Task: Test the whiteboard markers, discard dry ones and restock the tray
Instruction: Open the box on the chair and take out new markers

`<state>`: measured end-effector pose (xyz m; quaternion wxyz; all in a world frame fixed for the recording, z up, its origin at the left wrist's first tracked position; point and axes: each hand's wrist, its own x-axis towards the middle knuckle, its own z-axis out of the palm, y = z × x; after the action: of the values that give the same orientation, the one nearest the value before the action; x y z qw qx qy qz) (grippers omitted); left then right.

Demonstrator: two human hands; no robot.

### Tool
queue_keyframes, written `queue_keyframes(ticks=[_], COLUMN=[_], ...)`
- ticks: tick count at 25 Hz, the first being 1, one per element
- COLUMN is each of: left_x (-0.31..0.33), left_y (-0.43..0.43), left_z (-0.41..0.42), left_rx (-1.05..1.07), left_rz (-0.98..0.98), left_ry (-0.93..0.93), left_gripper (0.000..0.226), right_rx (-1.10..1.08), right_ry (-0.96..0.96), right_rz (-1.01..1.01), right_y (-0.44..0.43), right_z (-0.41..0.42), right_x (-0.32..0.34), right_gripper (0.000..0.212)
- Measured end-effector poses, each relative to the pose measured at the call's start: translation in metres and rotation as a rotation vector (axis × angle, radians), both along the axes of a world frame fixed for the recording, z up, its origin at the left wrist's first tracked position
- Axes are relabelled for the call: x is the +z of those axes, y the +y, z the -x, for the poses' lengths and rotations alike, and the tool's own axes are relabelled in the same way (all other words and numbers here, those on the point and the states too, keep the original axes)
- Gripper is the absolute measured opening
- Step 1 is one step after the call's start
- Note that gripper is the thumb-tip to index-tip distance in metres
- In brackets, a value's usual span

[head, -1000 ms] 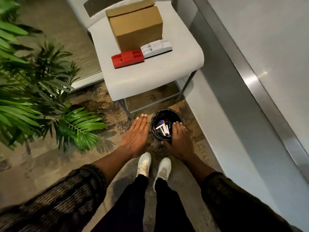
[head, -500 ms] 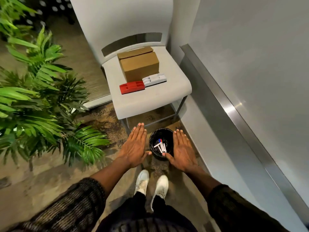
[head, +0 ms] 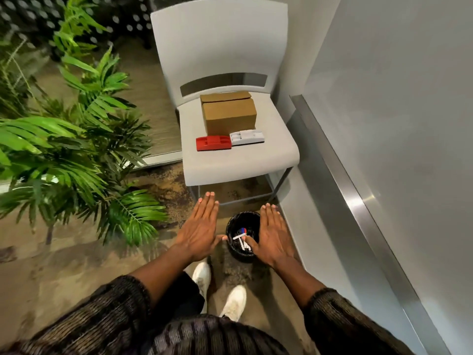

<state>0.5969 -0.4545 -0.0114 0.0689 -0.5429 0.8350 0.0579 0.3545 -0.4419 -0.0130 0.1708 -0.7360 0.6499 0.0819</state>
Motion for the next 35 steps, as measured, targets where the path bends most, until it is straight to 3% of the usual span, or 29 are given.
queue_keyframes(ticks=[8, 22, 28, 35], left_x=[0.007, 0.041, 0.055, 0.073], left_y=[-0.058, -0.249, -0.31, -0.374], left_z=[-0.052, -0.173, -0.179, -0.157], left_rx=[0.071, 0.014, -0.025, -0.043], left_rz=[0.007, 0.028, 0.034, 0.029], left_ry=[0.009, 0.123, 0.196, 0.146], left_gripper=[0.102, 0.102, 0.104, 0.101], right_rx=[0.03, -0.176, -0.227, -0.289], right_ry=[-0.031, -0.062, -0.028, -0.054], right_rz=[0.089, 0.194, 0.242, 0.244], right_y=[-0.064, -0.223, -0.271, -0.336], right_z=[-0.049, -0.174, -0.173, -0.151], right_x=[0.007, 0.048, 0.063, 0.067], right_gripper=[0.106, 0.109, 0.105, 0.104])
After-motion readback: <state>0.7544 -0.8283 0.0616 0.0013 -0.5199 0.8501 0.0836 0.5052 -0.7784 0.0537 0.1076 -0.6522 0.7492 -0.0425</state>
